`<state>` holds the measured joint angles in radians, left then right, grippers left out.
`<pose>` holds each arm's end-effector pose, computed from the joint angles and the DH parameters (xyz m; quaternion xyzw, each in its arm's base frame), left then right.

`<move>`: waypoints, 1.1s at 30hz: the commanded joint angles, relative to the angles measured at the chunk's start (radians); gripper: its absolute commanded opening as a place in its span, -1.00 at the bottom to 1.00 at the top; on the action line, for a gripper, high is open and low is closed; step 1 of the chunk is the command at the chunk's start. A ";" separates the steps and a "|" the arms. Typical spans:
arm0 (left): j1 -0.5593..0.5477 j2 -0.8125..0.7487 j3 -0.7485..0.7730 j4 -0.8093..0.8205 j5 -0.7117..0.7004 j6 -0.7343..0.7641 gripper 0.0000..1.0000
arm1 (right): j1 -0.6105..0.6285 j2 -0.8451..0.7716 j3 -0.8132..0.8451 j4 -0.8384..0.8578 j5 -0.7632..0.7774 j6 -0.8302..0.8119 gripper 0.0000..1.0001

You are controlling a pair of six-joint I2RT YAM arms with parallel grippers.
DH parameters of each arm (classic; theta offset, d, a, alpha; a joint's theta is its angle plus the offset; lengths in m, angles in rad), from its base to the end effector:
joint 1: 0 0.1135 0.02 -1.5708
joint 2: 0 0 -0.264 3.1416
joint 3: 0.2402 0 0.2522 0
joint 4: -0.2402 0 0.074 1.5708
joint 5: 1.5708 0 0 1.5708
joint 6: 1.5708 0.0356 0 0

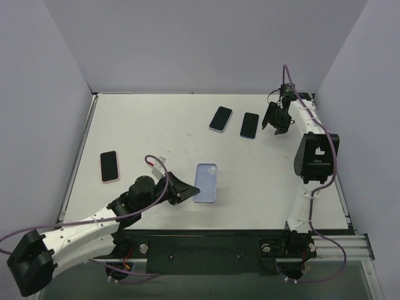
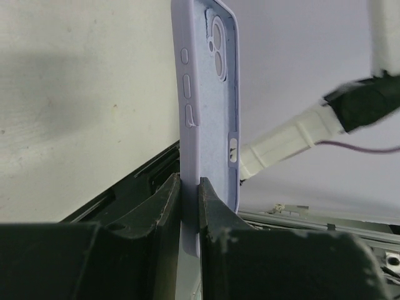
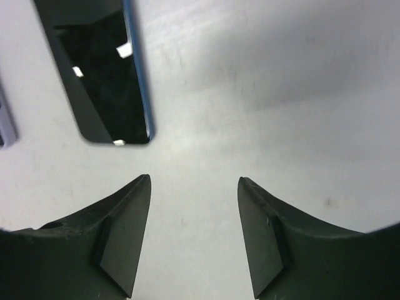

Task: Take the phone out of the phone case
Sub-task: Place the phone case at the center of the board.

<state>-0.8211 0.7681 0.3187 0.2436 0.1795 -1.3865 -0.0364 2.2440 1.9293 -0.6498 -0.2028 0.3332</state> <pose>0.1204 -0.1387 0.2223 -0.1613 0.7580 -0.5922 0.2207 0.4981 -0.0110 0.2117 0.1448 0.9389 0.1395 0.2794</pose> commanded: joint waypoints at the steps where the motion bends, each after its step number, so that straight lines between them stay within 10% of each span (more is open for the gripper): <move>1: -0.088 0.163 0.071 0.180 -0.109 -0.006 -1.00 | 0.114 -0.358 -0.201 -0.048 0.192 0.072 0.08; 17: -0.171 1.155 0.560 0.661 -0.020 -0.140 -1.00 | 0.267 -1.302 -0.935 0.006 0.259 0.244 0.07; 30: -0.115 1.266 0.783 0.175 -0.038 0.196 -0.81 | 0.253 -1.363 -1.020 0.010 0.100 0.253 0.07; 33: -0.090 1.283 0.824 0.099 -0.012 0.240 -0.19 | 0.248 -1.370 -1.036 0.022 0.092 0.253 0.06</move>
<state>-0.9459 2.0338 1.0698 0.4461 0.1276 -1.2552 0.2218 0.8917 0.9119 -0.6479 -0.0834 0.5735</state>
